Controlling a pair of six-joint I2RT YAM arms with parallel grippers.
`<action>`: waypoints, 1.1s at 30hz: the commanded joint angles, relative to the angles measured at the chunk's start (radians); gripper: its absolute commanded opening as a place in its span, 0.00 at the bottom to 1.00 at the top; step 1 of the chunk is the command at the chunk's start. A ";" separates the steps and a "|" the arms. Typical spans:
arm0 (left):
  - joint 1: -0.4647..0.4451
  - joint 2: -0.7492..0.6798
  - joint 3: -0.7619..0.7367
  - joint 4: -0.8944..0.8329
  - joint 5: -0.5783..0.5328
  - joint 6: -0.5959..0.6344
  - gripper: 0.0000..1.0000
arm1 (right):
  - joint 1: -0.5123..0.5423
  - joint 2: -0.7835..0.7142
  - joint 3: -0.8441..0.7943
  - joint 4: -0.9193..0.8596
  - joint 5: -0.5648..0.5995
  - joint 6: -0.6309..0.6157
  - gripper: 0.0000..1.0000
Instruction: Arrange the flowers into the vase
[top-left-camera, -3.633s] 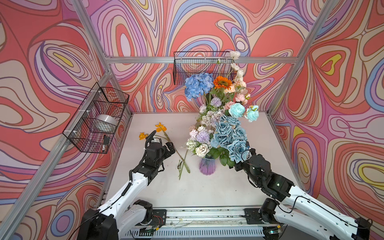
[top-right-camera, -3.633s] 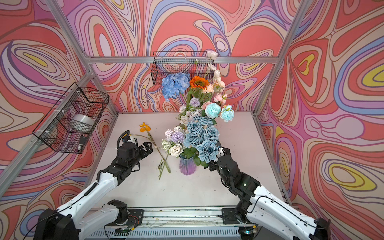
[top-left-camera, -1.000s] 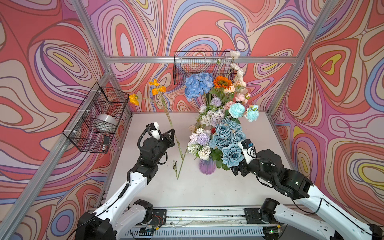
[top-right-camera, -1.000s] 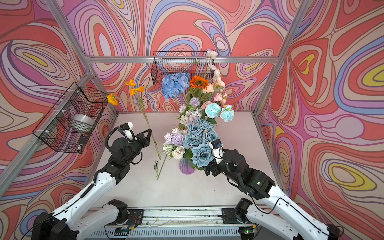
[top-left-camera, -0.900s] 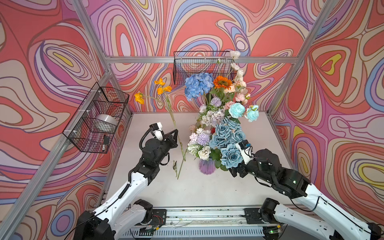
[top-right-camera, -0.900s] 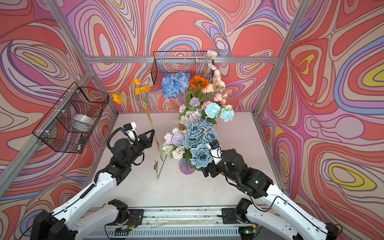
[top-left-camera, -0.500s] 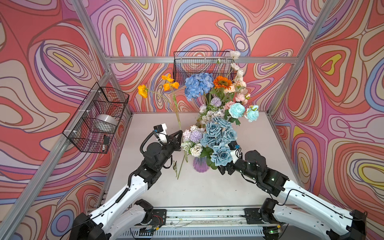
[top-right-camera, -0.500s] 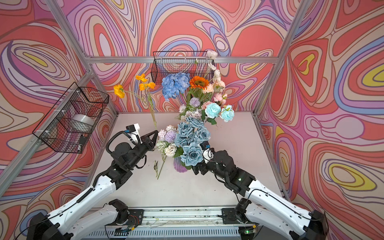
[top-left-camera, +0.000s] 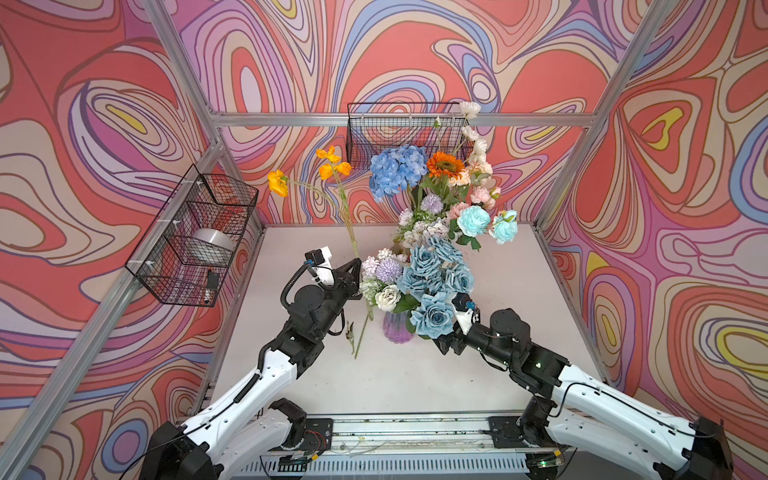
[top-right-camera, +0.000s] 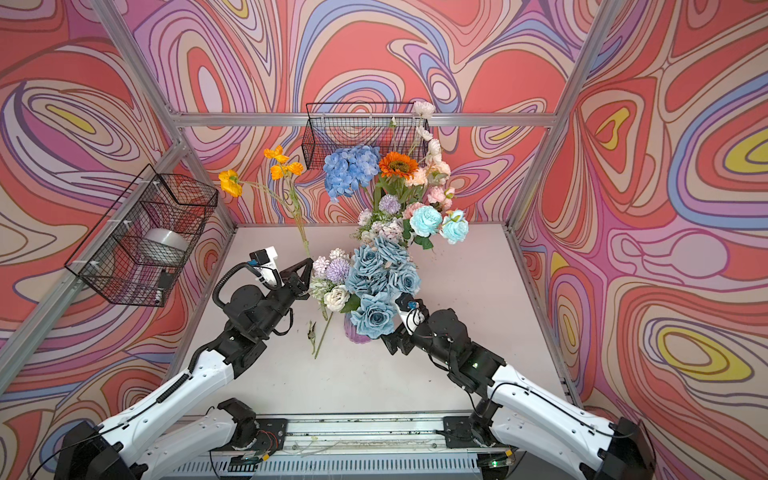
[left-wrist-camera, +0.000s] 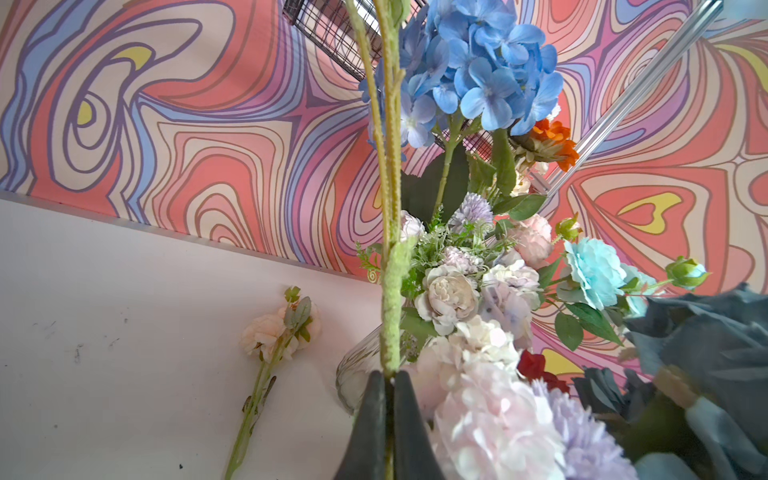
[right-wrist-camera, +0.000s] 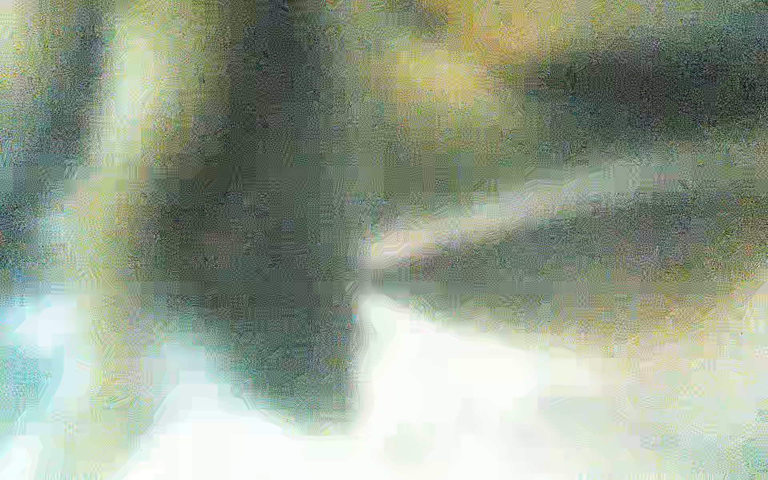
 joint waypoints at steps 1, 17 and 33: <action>-0.006 -0.002 0.014 0.010 -0.046 0.009 0.00 | 0.002 -0.027 -0.070 -0.005 0.040 -0.014 0.93; -0.006 0.001 0.044 -0.068 -0.091 0.049 0.00 | 0.031 0.176 -0.147 0.583 0.006 0.023 0.95; -0.006 -0.026 0.015 -0.038 -0.046 0.093 0.00 | 0.073 0.596 -0.003 1.137 0.151 -0.152 0.96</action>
